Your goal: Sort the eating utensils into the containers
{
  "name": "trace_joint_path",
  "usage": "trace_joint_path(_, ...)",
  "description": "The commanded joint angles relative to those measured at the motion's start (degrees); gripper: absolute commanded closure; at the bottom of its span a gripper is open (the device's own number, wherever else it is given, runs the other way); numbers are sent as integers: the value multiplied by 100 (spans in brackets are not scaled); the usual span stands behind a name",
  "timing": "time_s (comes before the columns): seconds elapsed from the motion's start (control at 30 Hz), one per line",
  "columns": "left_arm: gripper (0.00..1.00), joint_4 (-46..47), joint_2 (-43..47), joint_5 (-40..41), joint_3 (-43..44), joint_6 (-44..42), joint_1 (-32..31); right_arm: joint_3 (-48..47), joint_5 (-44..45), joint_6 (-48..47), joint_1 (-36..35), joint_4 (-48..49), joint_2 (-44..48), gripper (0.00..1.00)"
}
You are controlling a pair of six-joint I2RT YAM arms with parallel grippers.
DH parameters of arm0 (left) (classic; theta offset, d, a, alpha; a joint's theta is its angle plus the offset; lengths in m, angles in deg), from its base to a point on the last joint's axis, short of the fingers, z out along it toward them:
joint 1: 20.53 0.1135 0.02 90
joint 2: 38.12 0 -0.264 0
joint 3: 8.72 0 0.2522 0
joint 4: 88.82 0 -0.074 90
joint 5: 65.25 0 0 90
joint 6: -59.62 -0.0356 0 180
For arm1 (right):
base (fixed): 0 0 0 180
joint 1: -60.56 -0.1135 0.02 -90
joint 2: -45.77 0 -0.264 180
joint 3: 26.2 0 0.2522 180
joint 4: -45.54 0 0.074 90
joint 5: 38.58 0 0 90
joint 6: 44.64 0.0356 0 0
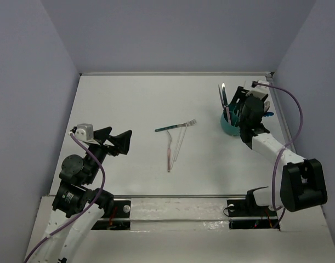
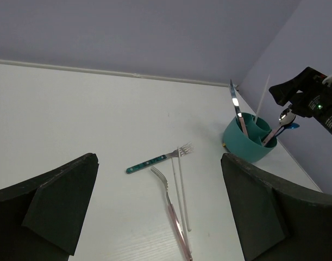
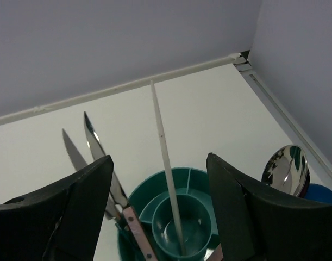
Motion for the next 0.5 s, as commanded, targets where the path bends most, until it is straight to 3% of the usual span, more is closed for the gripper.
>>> trace_joint_path(0.0,1,237,-16,-32,147,-25,-41,-377,-242,328,-502,-924,548,24)
trace_joint_path(0.17,1,228,-51,-32,147,-25,-41,-422,-454,1162,-1723,-2111,620,23)
trace_joint_path(0.27,1,237,-78,-32,147,-25,-41,-299,-296,1620,-2338,-2254,410,24)
trace_joint_path(0.47,1,237,-86,-40,139,-33,-41,-614,-32,2201,-3219,-2694,-697,27)
